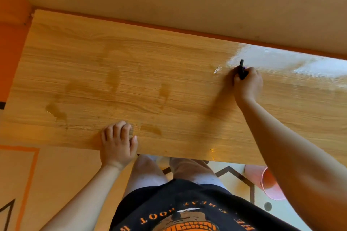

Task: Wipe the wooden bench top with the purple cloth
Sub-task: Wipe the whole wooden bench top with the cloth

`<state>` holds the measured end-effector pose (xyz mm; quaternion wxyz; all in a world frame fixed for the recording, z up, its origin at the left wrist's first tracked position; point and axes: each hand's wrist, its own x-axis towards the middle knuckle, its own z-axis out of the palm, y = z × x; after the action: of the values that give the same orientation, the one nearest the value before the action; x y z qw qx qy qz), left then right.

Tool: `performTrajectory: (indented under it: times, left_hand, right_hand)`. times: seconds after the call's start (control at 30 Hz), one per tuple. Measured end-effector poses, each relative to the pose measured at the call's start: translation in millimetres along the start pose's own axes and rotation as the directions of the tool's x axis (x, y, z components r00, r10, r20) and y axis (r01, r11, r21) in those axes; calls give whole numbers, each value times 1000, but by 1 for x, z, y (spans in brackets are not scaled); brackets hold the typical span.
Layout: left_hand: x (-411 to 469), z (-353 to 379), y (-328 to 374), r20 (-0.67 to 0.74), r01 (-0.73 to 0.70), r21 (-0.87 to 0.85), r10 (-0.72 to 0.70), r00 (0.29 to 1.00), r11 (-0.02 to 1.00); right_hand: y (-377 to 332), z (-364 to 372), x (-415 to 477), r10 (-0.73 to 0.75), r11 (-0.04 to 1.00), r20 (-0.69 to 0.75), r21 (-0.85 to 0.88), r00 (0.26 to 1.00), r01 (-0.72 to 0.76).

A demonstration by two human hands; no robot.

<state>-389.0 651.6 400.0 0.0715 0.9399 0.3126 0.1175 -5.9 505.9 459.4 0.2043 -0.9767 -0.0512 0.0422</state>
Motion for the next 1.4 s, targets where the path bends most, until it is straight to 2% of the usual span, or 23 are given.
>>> performTrajectory:
  times: [0.07,0.13,0.27,0.33,0.4,0.47,0.57,0.67,0.73,0.8,0.87,0.97,1.1,1.13,1.2,1.3,1.4]
  left_hand:
    - [-1,0,0,3,1,3,-1,1000,1000]
    - [-2,0,1,-1,3,7,-3,1000,1000]
    - [-1,-1,2,7,16,19,-16,1000,1000]
    - [-1,-2,4,12,17,24,-17,1000,1000]
    - [0,-3,5,4,15,19,-15,1000,1000]
    - [2,-5,6,-2,9,8,-9,1000,1000]
    - [2,-7,7,-9,8,11,-7,1000,1000]
    - [3,-9,8,-14,-5,14,6,1000,1000]
    - [6,-11,8,3,3,17,-3,1000,1000]
    - [4,-11,8,21,8,18,-8,1000,1000]
    - [3,-11,8,29,10,20,-11,1000,1000]
    - [4,-12,7,38,22,25,-23,999,999]
    - [4,-13,9,32,26,12,-27,999,1000]
    - [5,-14,9,34,30,9,-30,999,1000]
    - [5,-14,10,47,34,2,-34,998,999]
    - [3,-13,8,55,45,-9,-45,997,999]
    - [3,-12,7,72,69,-18,-68,995,997]
  right_hand:
    - [-20,9,-10,-58,998,29,33,998,57]
    - [-46,25,-34,-220,973,105,93,970,210]
    - [-88,50,-88,-519,854,225,193,825,484]
    - [-91,53,-94,-602,799,251,199,758,568]
    - [-83,48,-81,-633,774,264,215,728,596]
    - [-67,37,-54,-584,811,235,211,777,546]
    - [-36,18,1,-363,928,148,152,920,341]
    - [-15,4,41,-163,985,87,65,983,158]
    - [-21,8,44,-98,994,67,57,993,94]
    - [-43,20,30,-130,988,76,91,989,123]
    - [-70,35,5,-288,953,141,137,947,269]
    - [-102,57,-43,-522,850,249,229,816,475]
    - [-103,61,-55,-621,782,261,264,739,565]
    - [-98,58,-45,-621,783,258,254,740,568]
    - [-86,49,-15,-542,838,227,222,809,498]
    - [-65,32,43,-317,944,162,151,934,294]
    - [-57,26,78,-129,987,78,105,989,120]
